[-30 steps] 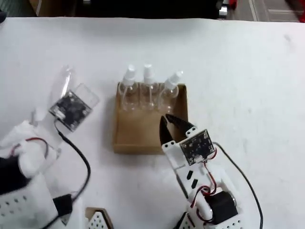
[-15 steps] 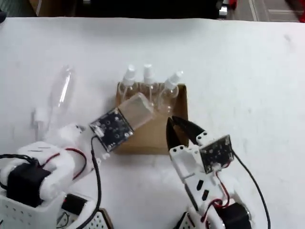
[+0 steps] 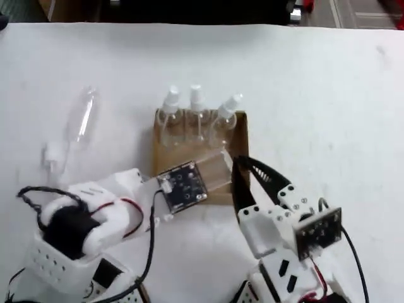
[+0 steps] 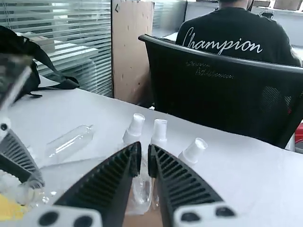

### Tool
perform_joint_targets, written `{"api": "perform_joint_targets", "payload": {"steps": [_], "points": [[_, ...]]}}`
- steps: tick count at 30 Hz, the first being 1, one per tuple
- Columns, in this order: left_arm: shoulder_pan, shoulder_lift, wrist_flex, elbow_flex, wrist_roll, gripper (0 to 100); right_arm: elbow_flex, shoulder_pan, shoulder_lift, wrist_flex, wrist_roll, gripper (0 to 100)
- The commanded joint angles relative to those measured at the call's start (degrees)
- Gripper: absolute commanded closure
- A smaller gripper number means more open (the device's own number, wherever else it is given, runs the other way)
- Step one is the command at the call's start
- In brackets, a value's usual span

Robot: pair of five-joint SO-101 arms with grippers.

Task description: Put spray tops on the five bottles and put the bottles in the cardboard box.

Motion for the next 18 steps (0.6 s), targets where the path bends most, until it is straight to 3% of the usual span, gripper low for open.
{"api": "perform_joint_targets", "payload": {"steps": [1,11,18], "points": [[1.19,-0.31,-5.10,1.14,0.70,97,-3.96,0.22,-0.48,1.36,-0.44,98.2],[2.95,-0.66,-7.12,0.79,2.64,97,19.96,-0.92,-0.40,-16.31,0.09,98.2],[4.62,-0.66,-5.63,-10.55,8.26,97,20.48,-0.57,-0.40,-15.25,0.09,98.2]]}}
